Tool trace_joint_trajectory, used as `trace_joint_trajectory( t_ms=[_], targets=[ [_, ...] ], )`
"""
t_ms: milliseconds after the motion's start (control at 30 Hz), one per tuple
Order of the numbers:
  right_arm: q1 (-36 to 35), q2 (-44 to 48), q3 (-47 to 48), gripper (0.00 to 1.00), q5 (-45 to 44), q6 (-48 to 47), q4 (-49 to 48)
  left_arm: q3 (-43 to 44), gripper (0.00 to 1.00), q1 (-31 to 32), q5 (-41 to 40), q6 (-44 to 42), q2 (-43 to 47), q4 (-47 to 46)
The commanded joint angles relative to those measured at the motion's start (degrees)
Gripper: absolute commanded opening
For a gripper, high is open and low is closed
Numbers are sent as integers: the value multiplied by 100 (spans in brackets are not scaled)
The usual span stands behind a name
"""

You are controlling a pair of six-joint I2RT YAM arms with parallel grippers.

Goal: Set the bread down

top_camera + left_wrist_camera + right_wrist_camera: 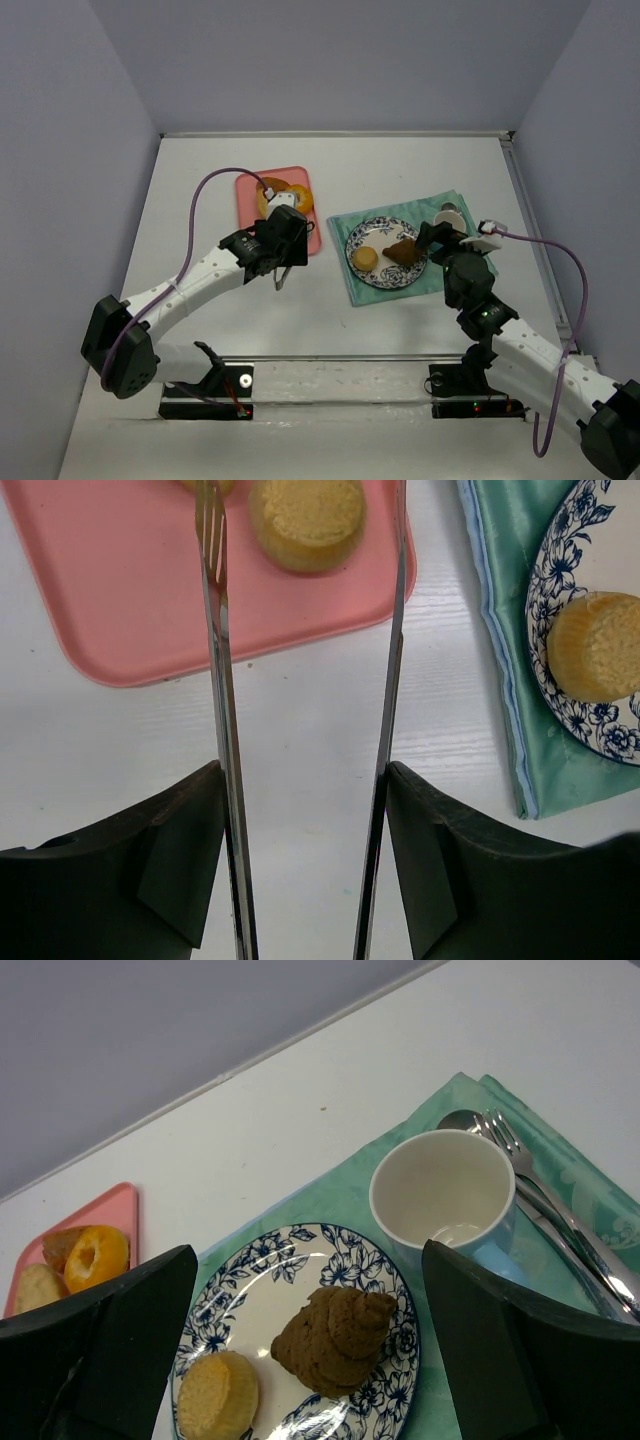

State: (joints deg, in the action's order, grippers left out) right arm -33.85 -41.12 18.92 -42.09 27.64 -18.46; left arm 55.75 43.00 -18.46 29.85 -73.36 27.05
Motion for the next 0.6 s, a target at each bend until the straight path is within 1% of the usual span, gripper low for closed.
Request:
trace_joint_trajectory(
  t_ms=[0, 200, 367, 567],
  targets=[
    [-34, 8, 130, 100, -204, -66, -308, -81, 71, -82, -9, -110, 7, -358],
    [-34, 78, 103, 100, -212, -74, -308, -99, 71, -292, 35, -233, -266, -472],
    [-34, 149, 95, 100, -230, -92, -308, -99, 70, -389, 299, -304, -372, -683],
    [-34, 219, 68, 100, -221, -74, -308, -152, 64, -389, 510, -321, -547, -771]
  ],
)
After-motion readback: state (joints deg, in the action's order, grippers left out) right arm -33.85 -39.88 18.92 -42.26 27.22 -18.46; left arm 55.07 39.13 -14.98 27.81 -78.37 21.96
